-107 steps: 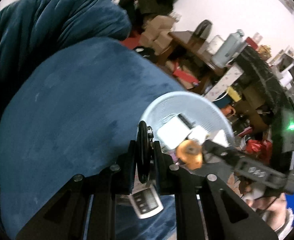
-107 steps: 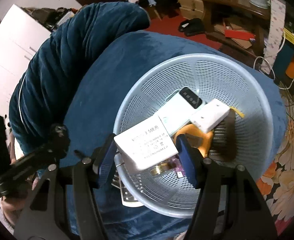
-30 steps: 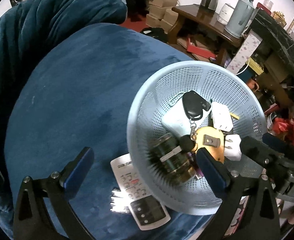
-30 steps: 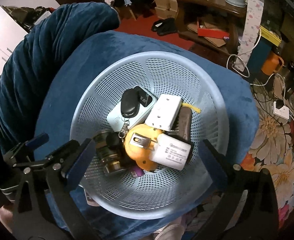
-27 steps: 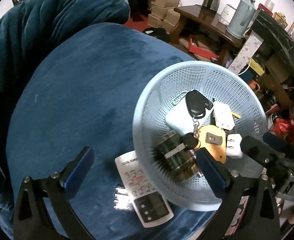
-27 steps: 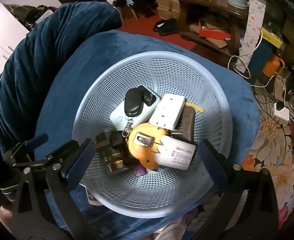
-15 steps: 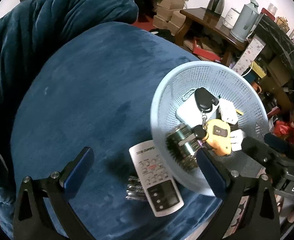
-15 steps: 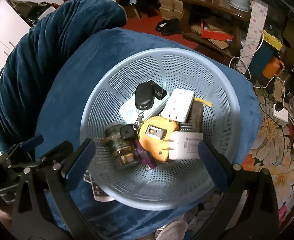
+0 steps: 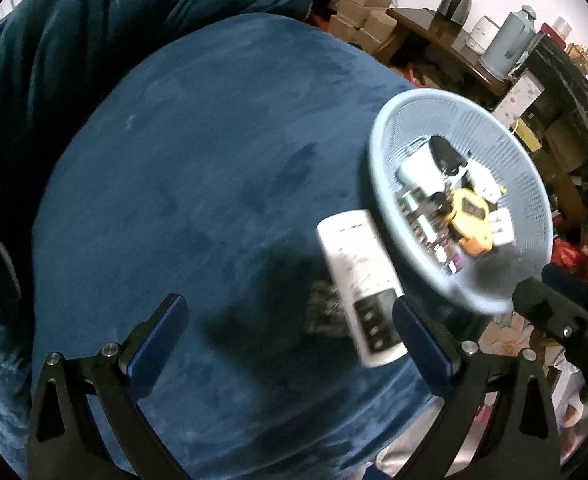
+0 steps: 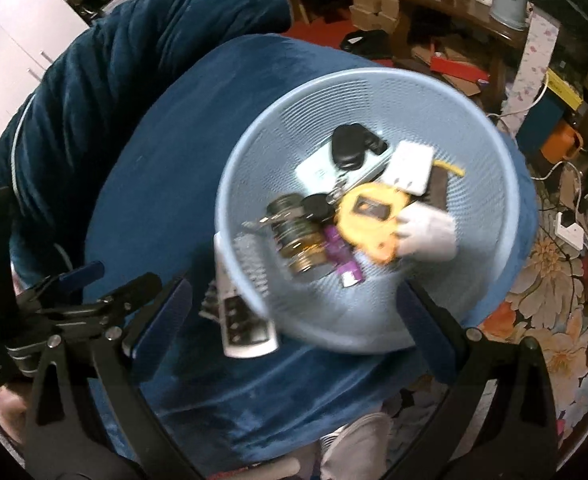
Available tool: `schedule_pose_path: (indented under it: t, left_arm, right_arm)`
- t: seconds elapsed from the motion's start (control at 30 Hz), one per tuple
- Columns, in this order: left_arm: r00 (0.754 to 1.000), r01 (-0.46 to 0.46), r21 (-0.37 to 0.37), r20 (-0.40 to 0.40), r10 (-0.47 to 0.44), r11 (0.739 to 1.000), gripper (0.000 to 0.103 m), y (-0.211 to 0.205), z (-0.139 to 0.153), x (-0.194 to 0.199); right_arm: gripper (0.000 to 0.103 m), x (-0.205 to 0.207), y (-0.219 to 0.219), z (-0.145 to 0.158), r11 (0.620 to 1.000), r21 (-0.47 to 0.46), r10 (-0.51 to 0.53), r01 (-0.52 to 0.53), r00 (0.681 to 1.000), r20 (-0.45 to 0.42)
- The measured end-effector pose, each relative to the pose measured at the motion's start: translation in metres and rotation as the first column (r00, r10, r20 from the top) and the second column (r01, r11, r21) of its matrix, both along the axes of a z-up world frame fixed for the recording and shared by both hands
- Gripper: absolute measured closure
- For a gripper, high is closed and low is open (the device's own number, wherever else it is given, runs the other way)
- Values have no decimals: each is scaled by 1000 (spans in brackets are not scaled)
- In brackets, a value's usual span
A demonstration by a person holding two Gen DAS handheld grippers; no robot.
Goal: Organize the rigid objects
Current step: 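Withdraw both open grippers from the basket toward the remote and batteries, then move the left gripper to the white remote while the right gripper approaches the black battery pack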
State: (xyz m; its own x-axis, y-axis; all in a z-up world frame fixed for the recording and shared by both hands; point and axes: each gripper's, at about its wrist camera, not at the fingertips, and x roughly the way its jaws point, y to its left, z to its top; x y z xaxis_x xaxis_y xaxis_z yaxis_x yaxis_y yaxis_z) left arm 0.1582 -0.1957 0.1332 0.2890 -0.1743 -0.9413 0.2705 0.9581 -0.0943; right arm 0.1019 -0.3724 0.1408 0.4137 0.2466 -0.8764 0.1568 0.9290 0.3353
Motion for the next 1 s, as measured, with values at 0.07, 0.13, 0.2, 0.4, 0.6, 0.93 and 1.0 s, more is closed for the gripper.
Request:
schedule_pose_path:
  t: [0.07, 0.13, 0.2, 0.4, 0.6, 0.93, 1.0]
  left_arm:
    - [1000, -19, 1, -4, 19, 1000, 1, 12, -5, -7]
    - [999, -45, 3, -13, 46, 999, 1, 26, -13, -14]
    - [997, -75, -10, -33, 75, 997, 1, 39, -22, -20]
    - [988, -150, -48, -45, 148, 987, 1, 67, -33, -25]
    - [983, -179, -55, -42, 177, 982, 1, 80, -36, -21]
    - [967, -253, -61, -21, 252, 965, 1, 106, -36, -18]
    - [958, -288, -55, -1, 288, 956, 1, 117, -32, -17]
  right_arm:
    - [1, -6, 10, -1, 1000, 0, 23, -23, 1000, 2]
    - [1, -14, 25, -4, 999, -8, 51, -51, 999, 2]
    - [1, -21, 39, -12, 997, 2, 74, -73, 997, -7]
    - [13, -22, 85, -60, 990, -45, 133, -137, 987, -87]
    - [21, 0, 96, -92, 987, -107, 110, -123, 987, -120]
    - [44, 2, 126, -97, 970, -130, 195, -205, 977, -86]
    - [44, -2, 144, -91, 955, -126, 263, -269, 963, -67]
